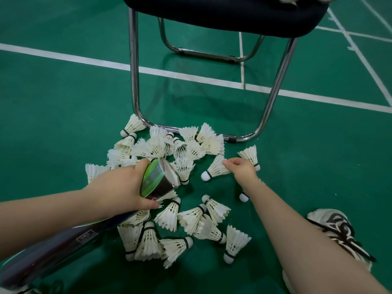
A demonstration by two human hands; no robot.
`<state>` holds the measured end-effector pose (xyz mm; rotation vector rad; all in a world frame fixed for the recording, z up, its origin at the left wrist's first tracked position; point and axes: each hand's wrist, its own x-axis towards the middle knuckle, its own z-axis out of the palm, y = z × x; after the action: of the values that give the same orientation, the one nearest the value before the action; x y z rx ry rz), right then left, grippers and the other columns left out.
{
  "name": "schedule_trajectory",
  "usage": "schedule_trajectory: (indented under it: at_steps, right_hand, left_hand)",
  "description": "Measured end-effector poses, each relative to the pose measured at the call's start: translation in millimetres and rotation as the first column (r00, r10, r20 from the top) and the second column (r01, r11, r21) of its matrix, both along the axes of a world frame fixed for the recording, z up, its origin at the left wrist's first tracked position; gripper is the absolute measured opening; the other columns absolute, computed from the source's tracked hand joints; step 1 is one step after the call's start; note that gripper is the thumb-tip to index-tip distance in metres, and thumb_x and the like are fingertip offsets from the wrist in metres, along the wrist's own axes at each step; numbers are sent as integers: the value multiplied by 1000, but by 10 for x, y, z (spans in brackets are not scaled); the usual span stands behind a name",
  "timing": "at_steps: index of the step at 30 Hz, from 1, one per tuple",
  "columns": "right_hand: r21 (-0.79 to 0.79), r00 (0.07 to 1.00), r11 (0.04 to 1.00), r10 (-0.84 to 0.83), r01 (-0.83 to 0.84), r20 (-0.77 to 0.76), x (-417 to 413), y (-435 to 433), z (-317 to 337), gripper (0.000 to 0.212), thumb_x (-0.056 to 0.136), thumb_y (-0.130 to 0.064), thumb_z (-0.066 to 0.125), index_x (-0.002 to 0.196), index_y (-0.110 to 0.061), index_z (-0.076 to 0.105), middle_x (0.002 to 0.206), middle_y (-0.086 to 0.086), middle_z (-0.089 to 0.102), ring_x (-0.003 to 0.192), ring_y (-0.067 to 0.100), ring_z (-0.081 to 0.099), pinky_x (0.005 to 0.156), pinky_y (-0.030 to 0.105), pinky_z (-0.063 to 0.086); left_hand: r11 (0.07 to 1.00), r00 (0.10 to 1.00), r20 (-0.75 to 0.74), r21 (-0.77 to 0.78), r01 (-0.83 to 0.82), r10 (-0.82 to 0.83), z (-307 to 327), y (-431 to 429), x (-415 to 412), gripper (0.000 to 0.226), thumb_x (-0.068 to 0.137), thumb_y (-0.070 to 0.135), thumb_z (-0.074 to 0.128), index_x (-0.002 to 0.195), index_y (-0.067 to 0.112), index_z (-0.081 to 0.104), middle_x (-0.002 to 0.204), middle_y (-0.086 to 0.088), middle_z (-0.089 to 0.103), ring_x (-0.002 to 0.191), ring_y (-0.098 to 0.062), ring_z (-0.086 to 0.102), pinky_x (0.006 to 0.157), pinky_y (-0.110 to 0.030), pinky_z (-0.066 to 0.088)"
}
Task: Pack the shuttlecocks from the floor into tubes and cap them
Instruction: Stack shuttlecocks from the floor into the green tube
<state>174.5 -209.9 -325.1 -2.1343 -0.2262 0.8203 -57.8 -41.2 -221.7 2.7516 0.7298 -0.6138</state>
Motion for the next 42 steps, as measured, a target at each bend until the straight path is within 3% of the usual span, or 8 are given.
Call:
schedule_trajectory:
  at_steps: [5,8,13,18,25,31,35,42]
  right_hand:
    - [-21,958,958,285,-285,-22,-381,223,-32,21,90,-26,57,108,-16,62,99,-5,64,94,13,60,79,25,50]
    - [50,963,961,270,-271,15,-395,295,45,24,92,-30,54,112,-18,60,108,-3,65,100,14,60,91,33,49]
    - [-287,898,930,318,-231,305,34,-76,52,27,95,-33,42,113,-22,59,107,0,67,99,21,59,90,35,47]
    - [-416,861,909,233,-28,453,367,-601,-103,27,95,-37,43,109,-24,61,101,-1,68,96,23,59,87,37,43]
    - [-510,922,860,205,-10,328,443,-824,-252,51,93,-49,42,137,-23,39,138,6,46,125,29,38,97,43,35]
    - [-549,854,833,337,-74,397,649,-509,-46,61,93,-37,48,146,-25,19,147,6,32,132,30,29,101,45,32]
    - [-650,758,738,525,-179,387,722,-281,18,64,92,-31,52,146,-30,18,149,6,27,135,30,24,105,46,29]
    - [-877,522,432,808,-209,274,732,-60,27,57,88,-13,49,141,-19,31,149,6,26,140,30,14,111,52,17]
  left_hand:
    - [1000,1000,10,-11,5,-5,-40,-50,52,92,63,75,59,130,26,21,76,14,44,72,-10,55,67,-26,53]
    - [1000,1000,26,-14,7,-7,-77,-57,93,94,61,76,58,130,27,19,74,16,45,69,-6,55,64,-24,53]
    - [1000,1000,16,-13,22,-22,-130,-111,145,93,58,80,56,128,29,20,78,16,48,73,-7,58,64,-25,54]
    - [998,998,-12,-10,61,-61,-86,-249,269,85,65,74,58,126,27,23,83,12,54,73,-7,57,65,-23,52]
    - [996,996,-18,-4,88,-88,-131,-355,368,79,63,76,57,118,28,27,81,12,56,68,-5,56,66,-29,54]
    - [992,991,-59,-16,122,-123,-174,-496,412,84,65,73,59,125,27,23,81,12,52,70,-7,55,64,-27,53]
    - [989,986,-82,10,146,-145,-196,-541,483,84,65,74,58,126,26,24,79,12,51,71,-9,56,62,-26,52]
    - [989,984,-95,-10,148,-148,-246,-541,550,80,64,76,57,119,27,27,81,9,55,71,-9,57,63,-29,54]
